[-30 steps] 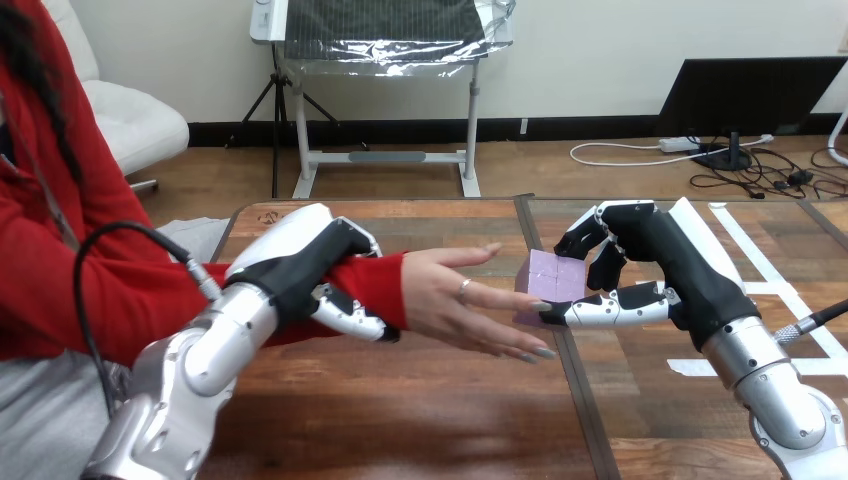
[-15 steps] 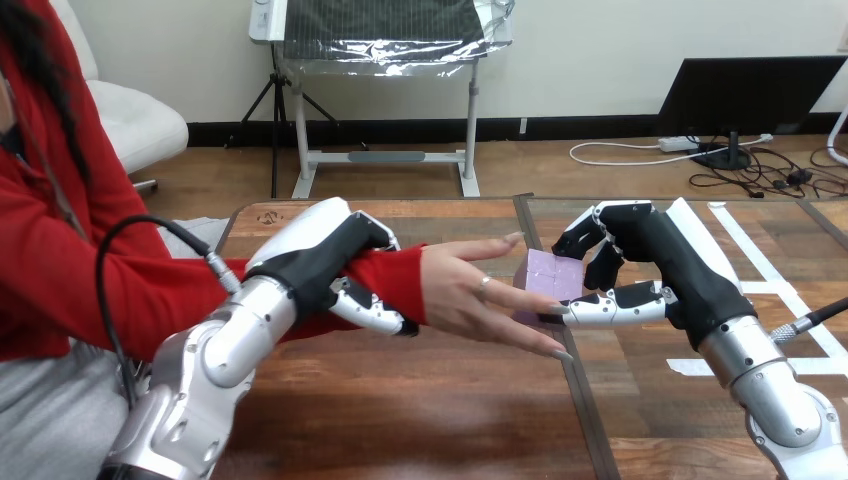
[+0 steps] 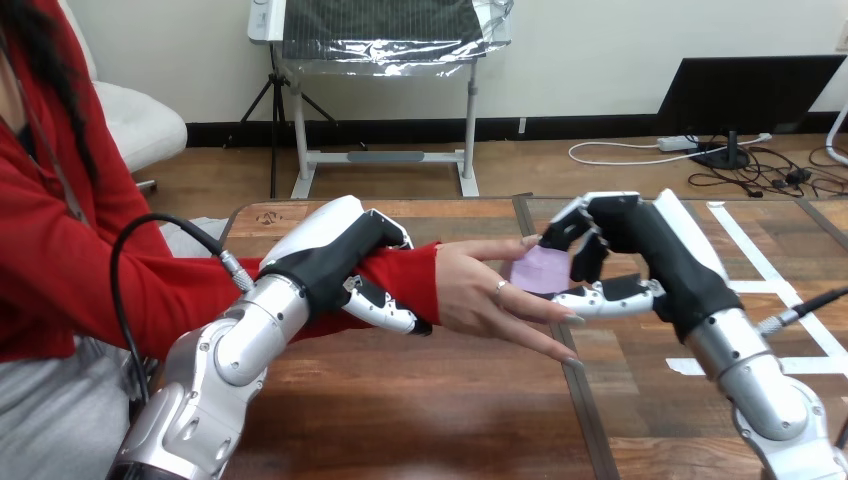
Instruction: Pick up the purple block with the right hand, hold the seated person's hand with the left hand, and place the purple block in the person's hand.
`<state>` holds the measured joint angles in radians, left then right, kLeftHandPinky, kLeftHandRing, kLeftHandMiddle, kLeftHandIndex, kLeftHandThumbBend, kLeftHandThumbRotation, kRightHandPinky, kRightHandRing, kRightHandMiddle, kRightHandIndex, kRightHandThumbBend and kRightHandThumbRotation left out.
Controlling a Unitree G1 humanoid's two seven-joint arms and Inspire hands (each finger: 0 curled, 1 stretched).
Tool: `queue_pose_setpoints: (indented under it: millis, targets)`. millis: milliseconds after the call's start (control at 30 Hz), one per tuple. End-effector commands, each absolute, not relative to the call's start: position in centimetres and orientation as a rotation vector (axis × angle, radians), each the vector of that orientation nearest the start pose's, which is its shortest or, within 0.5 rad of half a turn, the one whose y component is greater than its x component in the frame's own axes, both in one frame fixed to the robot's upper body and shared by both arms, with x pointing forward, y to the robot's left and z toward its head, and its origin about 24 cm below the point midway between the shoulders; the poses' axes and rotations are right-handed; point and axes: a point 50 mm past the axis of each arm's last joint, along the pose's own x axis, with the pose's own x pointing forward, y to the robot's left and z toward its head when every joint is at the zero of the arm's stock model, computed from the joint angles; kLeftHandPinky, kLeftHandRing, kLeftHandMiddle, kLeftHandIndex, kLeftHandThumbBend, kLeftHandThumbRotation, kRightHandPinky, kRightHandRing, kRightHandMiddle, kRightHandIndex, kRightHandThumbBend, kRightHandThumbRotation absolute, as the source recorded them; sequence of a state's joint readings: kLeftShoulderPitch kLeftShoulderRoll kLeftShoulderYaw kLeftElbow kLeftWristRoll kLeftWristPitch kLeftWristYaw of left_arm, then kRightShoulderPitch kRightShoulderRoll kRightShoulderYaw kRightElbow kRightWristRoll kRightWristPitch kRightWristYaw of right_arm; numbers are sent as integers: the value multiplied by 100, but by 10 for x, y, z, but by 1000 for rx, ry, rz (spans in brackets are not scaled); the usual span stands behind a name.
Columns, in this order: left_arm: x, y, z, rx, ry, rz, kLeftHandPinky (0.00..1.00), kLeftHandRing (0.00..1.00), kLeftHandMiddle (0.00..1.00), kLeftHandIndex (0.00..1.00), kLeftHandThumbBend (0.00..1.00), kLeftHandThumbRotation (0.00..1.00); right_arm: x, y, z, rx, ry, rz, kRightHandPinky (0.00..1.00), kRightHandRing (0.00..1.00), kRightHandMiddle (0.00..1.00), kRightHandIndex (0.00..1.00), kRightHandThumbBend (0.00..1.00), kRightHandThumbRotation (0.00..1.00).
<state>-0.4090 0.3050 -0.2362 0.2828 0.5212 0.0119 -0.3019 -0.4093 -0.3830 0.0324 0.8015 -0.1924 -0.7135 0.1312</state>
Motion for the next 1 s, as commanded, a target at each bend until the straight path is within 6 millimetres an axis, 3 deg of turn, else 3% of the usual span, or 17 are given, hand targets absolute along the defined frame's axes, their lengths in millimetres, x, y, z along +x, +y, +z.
queue_pose_setpoints:
  millis: [0, 967]
  targets:
    - [341, 93, 149, 856, -344, -455, 19, 26, 34, 37, 65, 0, 324, -185, 96, -505, -467, 290, 26, 31, 37, 44, 76, 0]
    - [340, 98, 146, 857, -329, -450, 18, 25, 34, 37, 64, 0, 316, -168, 108, -456, -506, 340, 26, 31, 37, 43, 74, 0]
